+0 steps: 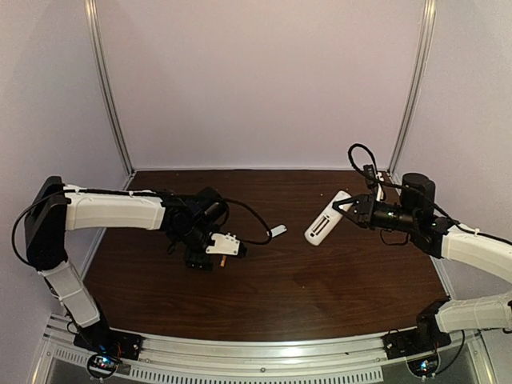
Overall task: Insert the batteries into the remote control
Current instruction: Adjust the battery at the center of the board.
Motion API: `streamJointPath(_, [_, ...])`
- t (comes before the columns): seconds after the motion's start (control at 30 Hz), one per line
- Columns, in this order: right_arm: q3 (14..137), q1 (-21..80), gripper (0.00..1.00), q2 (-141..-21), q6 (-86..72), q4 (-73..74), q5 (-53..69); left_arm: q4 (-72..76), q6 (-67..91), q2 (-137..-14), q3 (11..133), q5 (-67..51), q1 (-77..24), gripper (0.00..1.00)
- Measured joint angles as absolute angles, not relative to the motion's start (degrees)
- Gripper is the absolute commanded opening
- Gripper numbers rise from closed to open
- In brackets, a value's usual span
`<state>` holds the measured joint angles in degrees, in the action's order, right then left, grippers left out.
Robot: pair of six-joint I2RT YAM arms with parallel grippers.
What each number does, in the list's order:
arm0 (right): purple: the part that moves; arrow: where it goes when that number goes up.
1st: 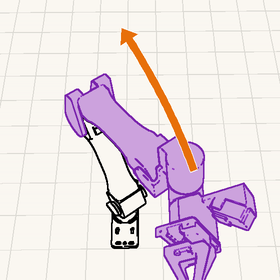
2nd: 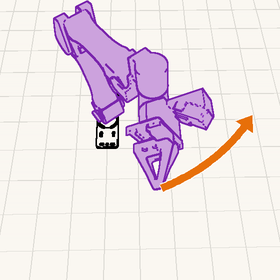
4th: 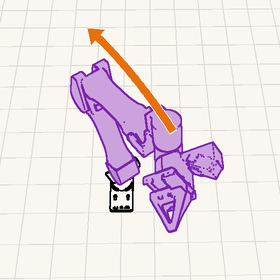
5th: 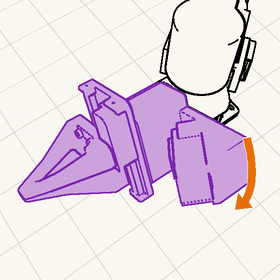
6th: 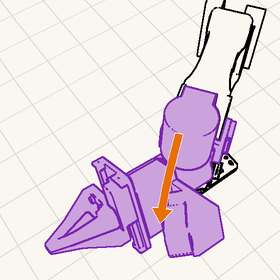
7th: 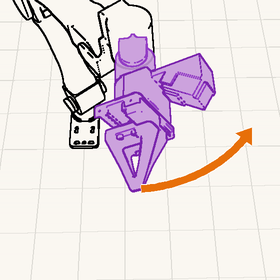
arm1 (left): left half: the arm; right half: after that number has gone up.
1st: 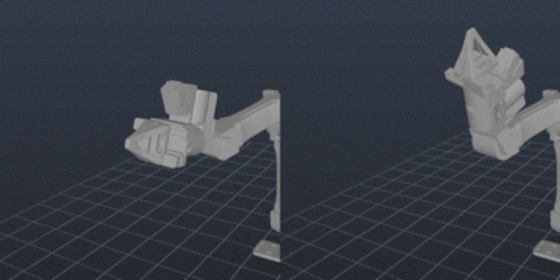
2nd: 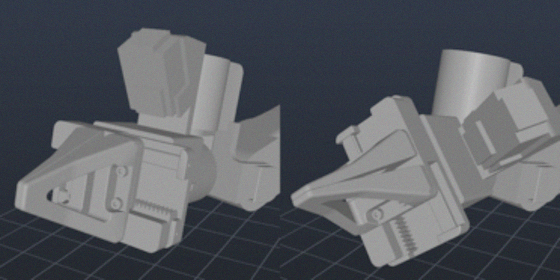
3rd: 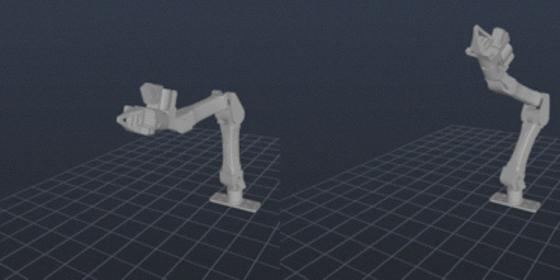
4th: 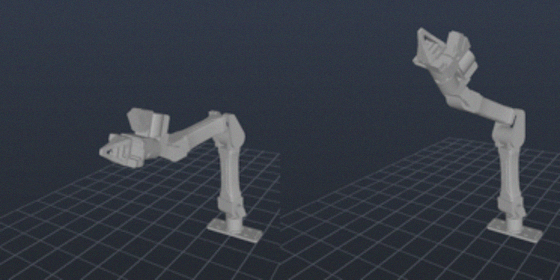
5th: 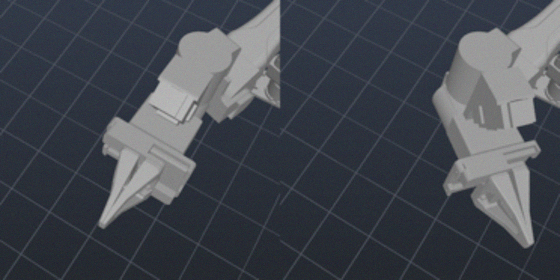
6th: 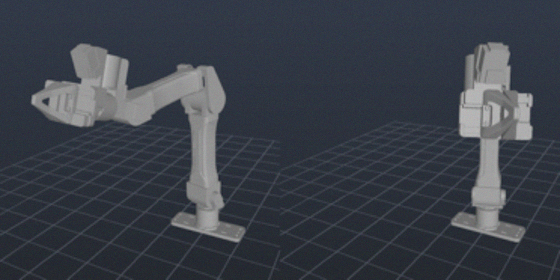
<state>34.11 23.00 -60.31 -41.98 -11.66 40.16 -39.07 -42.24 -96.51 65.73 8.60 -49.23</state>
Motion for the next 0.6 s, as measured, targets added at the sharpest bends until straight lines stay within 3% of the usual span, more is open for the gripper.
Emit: streamJointPath(0.6, [34.11, 21.91, 0.00, -59.33, -42.02, -11.75, 40.51, -29.56, -49.45, -104.64, 65.45, 15.35, -49.23, 0.78])
